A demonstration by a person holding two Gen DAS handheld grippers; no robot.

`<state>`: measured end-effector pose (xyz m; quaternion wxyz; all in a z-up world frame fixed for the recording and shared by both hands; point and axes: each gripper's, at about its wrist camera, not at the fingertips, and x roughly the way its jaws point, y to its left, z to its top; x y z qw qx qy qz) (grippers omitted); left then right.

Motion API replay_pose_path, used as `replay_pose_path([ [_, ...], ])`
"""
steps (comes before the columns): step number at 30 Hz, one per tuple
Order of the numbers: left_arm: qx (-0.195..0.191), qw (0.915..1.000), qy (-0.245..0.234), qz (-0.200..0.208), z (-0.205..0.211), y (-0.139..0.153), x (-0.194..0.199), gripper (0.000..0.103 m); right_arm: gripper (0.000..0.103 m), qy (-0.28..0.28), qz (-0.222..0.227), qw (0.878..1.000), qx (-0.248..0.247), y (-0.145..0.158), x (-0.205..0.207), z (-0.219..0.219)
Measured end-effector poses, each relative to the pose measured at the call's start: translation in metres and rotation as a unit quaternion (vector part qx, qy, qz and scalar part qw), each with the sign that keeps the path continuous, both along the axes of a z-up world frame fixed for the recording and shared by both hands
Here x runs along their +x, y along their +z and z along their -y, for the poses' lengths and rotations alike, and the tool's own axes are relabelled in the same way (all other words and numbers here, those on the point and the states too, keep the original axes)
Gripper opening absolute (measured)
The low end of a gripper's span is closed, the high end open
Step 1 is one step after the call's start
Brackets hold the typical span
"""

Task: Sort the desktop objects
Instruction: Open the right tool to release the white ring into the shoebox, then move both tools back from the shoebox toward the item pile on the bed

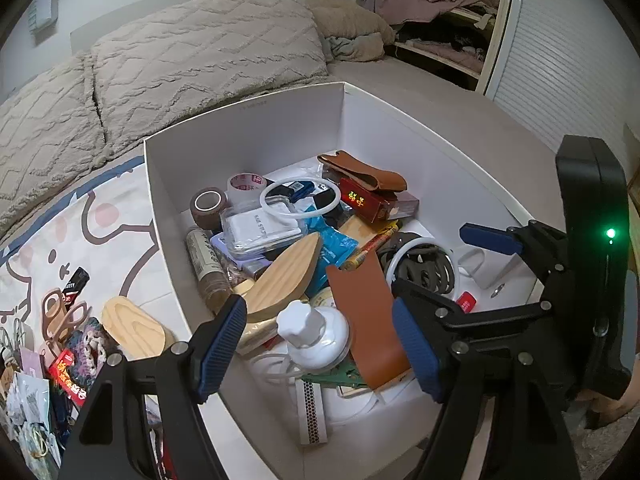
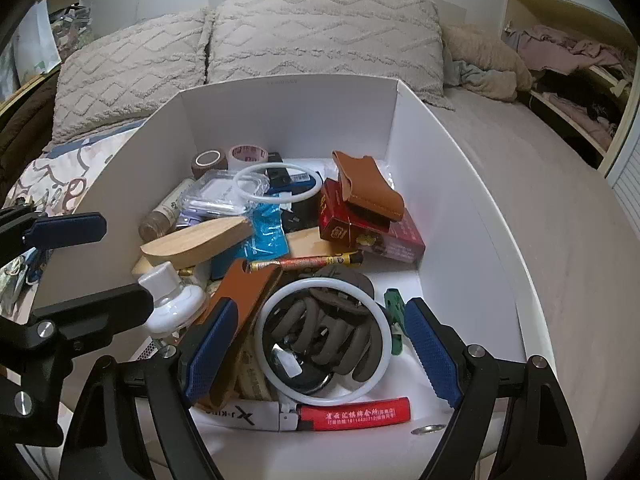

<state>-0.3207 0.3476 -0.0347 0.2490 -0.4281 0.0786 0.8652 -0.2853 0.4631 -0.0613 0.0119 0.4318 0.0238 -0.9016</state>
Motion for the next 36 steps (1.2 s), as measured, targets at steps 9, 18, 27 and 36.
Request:
replay_pose_path([
  [9, 0.010, 0.9998, 0.009, -0.010, 0.009, 0.012, 0.008, 0.075, 0.085, -0.010, -0.014, 1.000, -0.010, 0.017, 0.006, -0.003],
  [18, 0.018, 0.9993, 0.025, -0.022, 0.023, 0.023, 0.017, 0.087, 0.103, -0.026, -0.028, 0.999, 0.015, 0.029, 0.021, -0.004],
  [27, 0.022, 0.9983, 0.045, -0.031, 0.038, 0.030, 0.027, 0.098, 0.103, -0.026, -0.038, 0.999, 0.016, 0.038, 0.040, 0.000],
  [36, 0.007, 0.9982, 0.051, -0.030, 0.048, 0.027, 0.034, 0.103, 0.103, -0.035, -0.069, 0.997, 0.014, 0.058, 0.057, 0.003],
])
